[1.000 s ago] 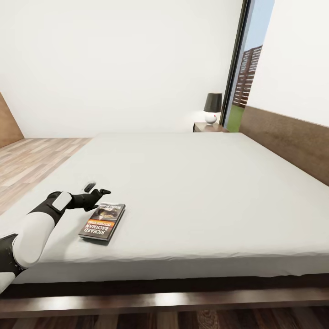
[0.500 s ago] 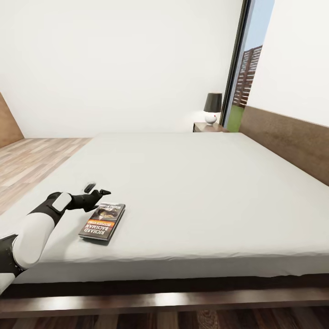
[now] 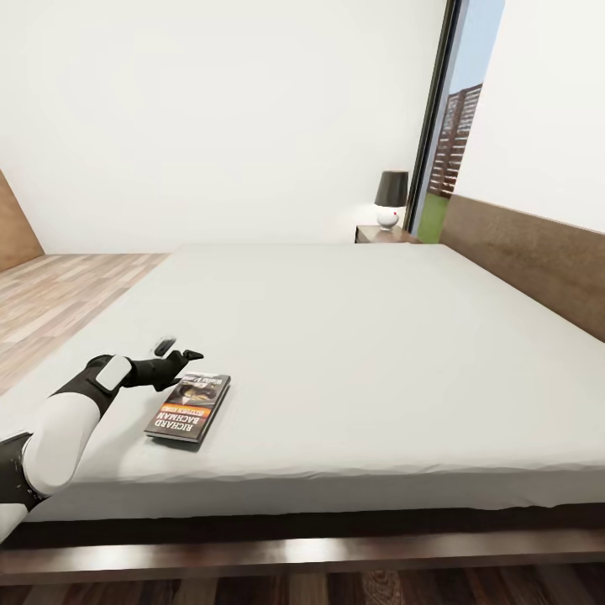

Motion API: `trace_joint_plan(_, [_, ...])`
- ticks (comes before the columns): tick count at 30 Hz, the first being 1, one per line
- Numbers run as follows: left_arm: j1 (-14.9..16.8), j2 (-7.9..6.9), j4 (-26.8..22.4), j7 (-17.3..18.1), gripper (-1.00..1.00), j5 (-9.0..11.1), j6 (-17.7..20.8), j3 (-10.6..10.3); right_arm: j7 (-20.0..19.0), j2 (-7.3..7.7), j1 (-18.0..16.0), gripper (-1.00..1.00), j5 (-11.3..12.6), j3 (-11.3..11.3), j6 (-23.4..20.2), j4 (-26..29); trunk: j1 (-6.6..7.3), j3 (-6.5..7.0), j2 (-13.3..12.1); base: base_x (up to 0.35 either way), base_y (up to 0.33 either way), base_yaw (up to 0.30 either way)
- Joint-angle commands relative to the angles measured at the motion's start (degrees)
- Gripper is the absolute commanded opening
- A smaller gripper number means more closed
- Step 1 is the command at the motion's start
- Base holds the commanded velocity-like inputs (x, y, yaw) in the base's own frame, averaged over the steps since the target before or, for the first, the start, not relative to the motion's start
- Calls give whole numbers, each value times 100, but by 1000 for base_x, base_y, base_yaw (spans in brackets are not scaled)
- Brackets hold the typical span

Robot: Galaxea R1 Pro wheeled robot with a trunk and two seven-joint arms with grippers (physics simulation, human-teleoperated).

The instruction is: In the bedroom, move the book from the bed onto either nightstand, and place the two sandals side by side next to the bed.

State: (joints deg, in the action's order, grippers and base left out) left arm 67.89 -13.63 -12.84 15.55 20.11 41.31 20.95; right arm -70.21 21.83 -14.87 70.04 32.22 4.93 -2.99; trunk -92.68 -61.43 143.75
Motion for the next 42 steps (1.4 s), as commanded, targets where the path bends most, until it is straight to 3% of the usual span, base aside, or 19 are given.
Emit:
trace_joint_plan(1, [-2,1,4,-7,100,-76,44,-4,-19,-3,-7,100,28,47,51,-17,1,-6,2,0,-15,0])
trace_joint_plan(42, [-12,2,9,0,100,-84,53,-4,-19,-9,-7,100,26,47,52,-17,1,-6,2,-8,-39,0])
